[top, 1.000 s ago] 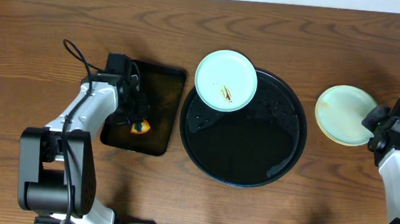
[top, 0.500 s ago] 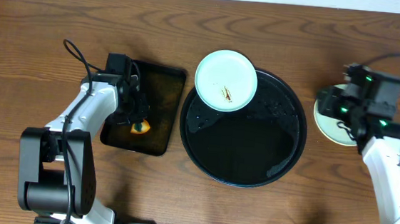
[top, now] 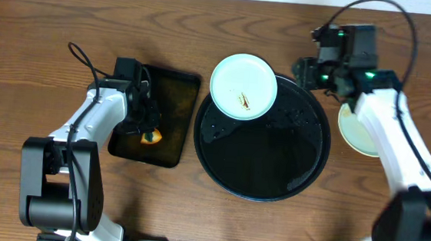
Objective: Clean dirty plates on tray and stack at the side
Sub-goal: 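Move right gripper to the remaining pale green plate and grip rim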
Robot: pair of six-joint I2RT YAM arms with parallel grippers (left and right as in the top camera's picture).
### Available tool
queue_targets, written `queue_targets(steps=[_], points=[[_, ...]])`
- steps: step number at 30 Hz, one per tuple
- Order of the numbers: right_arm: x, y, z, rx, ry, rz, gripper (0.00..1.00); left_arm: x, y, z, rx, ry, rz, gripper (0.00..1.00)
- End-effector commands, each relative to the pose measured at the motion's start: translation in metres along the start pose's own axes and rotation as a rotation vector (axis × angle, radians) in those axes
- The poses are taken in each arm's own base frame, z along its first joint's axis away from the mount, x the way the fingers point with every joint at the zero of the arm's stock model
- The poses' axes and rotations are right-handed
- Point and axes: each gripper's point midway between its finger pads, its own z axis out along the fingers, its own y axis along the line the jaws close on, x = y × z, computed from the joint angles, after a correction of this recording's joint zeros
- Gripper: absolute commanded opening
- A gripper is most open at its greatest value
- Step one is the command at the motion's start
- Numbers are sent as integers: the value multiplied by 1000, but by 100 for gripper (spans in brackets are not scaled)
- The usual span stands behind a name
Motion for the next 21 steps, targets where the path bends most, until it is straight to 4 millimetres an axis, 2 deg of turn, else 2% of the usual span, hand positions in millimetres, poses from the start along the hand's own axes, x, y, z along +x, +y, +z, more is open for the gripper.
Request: queue_targets(steps=[1, 7, 11, 15, 21], points=[[15, 6, 31, -7, 71, -29, 47, 2, 3, 2, -15, 6, -7, 11], [49, 13, 76, -20, 184, -30, 46, 1, 3, 2, -13, 3, -7, 11], [61, 11, 99, -19, 212, -9, 45, 1, 3, 2, -14, 3, -7, 11], [63, 6, 113, 5, 206, 44, 44, 1, 3, 2, -14, 3, -7, 11], [67, -3, 118, 50, 211, 87, 42, 1, 3, 2, -14, 3, -7, 11]])
